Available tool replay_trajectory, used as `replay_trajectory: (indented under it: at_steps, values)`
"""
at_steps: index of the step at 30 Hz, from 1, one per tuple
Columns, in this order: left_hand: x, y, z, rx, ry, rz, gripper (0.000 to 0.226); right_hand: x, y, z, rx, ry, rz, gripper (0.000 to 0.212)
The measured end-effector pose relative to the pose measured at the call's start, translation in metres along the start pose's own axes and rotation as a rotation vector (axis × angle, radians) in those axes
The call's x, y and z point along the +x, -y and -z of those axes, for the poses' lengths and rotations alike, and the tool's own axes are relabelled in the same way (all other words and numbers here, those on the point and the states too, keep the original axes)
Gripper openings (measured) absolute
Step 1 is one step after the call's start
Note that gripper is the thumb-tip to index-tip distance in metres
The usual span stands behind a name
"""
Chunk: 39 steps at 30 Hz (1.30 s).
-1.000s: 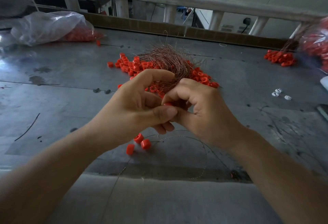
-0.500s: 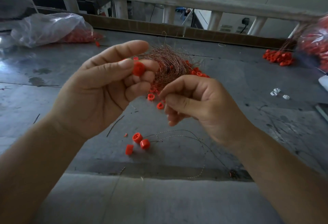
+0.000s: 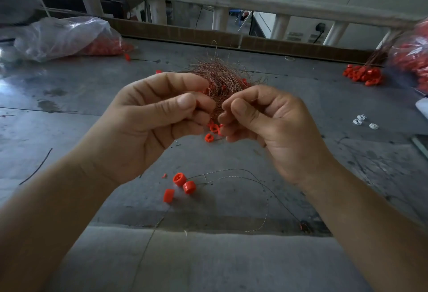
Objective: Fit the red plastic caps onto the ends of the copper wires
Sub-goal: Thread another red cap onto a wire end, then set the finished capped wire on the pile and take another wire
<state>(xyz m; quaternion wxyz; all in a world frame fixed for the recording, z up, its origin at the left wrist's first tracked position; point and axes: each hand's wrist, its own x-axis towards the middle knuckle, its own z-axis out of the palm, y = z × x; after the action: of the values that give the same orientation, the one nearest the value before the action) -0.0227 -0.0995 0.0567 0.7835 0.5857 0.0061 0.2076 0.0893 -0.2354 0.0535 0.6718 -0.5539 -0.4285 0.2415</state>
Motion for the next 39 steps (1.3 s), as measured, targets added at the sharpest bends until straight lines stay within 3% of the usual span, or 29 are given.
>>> replay_trajectory:
  at_steps: [4, 7, 13, 19, 24, 28, 31, 35, 37, 39]
  values:
    - [0.003, 0.006, 0.006, 0.146, -0.106, -0.006, 0.011, 0.004, -0.003, 0.007, -0.047, -0.042, 0.003, 0.011]
    - [0.004, 0.01, 0.008, 0.359, -0.166, -0.008, 0.021, 0.006, -0.007, 0.015, -0.036, -0.071, -0.01, 0.011]
    - [0.003, 0.012, 0.02, 0.582, 0.011, 0.103, 0.03, 0.005, -0.001, 0.041, -0.321, 0.287, -0.105, 0.013]
    - [0.002, 0.023, 0.016, 0.909, 0.248, 0.232, 0.029, 0.002, -0.007, 0.046, -0.697, 0.489, -0.263, 0.028]
    - [0.002, 0.025, 0.018, 0.978, 0.315, 0.263, 0.029, 0.002, -0.006, 0.052, -0.817, 0.5, -0.3, 0.049]
    - [0.002, 0.024, 0.021, 0.997, 0.326, 0.282, 0.027, 0.002, 0.001, 0.063, -0.862, 0.504, -0.341, 0.054]
    - [0.002, 0.023, 0.022, 0.983, 0.336, 0.289, 0.025, 0.003, 0.002, 0.062, -0.874, 0.405, -0.32, 0.047]
    - [0.003, 0.022, 0.026, 0.991, 0.347, 0.267, 0.02, 0.002, 0.005, 0.041, -0.822, 0.359, -0.241, 0.012]
    - [0.002, 0.022, 0.028, 0.989, 0.386, 0.275, 0.026, 0.0, 0.005, 0.033, -0.855, 0.461, -0.293, 0.044]
    - [0.002, 0.024, 0.03, 1.052, 0.488, 0.269, 0.05, -0.003, 0.004, 0.026, -0.931, 0.592, -0.36, 0.061]
